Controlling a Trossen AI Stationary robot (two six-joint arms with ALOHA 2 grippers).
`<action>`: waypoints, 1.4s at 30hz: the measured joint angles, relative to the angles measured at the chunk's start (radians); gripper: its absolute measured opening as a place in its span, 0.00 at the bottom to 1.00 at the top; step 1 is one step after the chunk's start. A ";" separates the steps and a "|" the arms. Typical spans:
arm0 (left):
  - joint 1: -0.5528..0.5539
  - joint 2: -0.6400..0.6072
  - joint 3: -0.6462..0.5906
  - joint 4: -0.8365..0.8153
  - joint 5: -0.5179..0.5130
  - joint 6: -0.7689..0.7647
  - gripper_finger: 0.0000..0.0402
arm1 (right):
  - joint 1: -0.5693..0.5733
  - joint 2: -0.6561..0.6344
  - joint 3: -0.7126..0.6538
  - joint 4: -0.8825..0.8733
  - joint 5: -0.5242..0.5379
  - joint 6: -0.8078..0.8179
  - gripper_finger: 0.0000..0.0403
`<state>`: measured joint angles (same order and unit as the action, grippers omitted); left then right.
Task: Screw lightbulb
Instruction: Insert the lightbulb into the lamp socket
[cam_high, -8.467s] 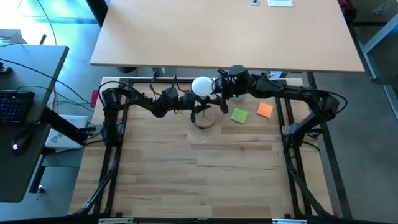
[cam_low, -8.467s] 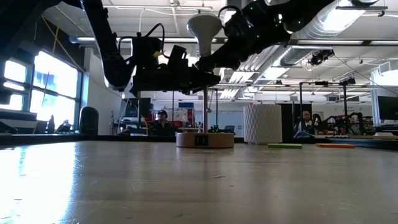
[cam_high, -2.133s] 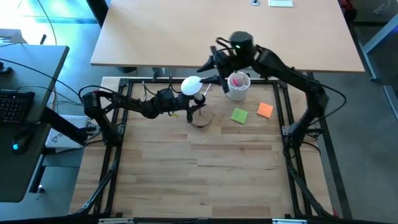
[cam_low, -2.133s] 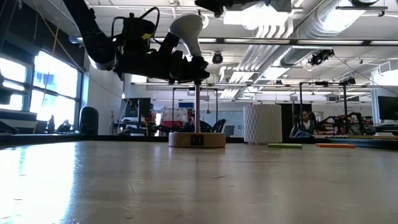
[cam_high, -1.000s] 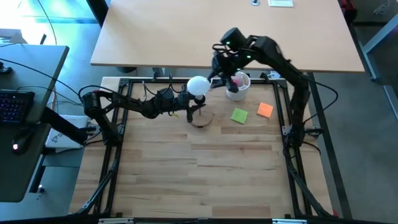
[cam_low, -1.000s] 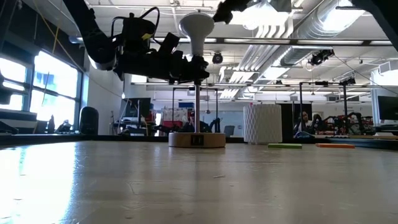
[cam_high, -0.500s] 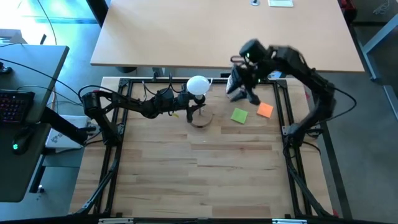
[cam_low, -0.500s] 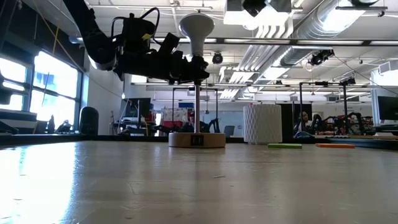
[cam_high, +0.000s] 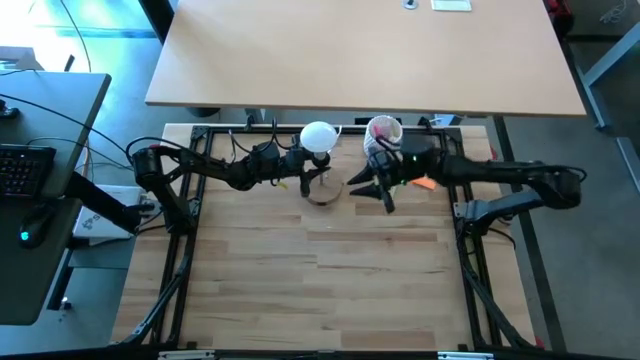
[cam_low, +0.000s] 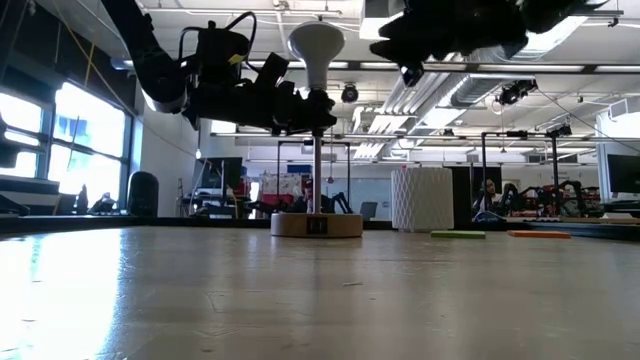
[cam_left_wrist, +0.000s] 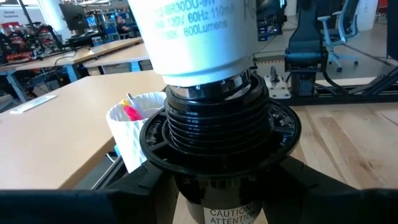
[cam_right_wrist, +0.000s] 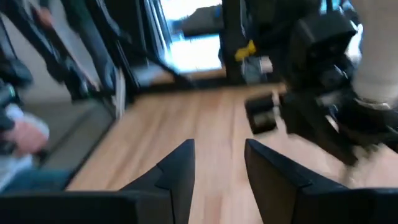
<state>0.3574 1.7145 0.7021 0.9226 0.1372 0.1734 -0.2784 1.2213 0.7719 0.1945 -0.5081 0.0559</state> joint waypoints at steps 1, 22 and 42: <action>-0.001 0.000 0.000 0.001 -0.001 0.000 0.42 | 0.010 0.019 -0.034 0.117 0.001 0.021 0.34; -0.004 0.000 0.000 -0.002 0.000 -0.019 0.42 | -0.145 0.175 0.170 -0.006 0.028 -0.127 0.64; -0.006 0.000 0.000 -0.002 0.006 -0.024 0.42 | -0.296 0.367 0.182 0.292 -0.291 -0.131 0.73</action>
<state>0.3515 1.7145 0.7021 0.9211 0.1436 0.1498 -0.5745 1.5879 0.9543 0.4865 -0.7994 -0.0752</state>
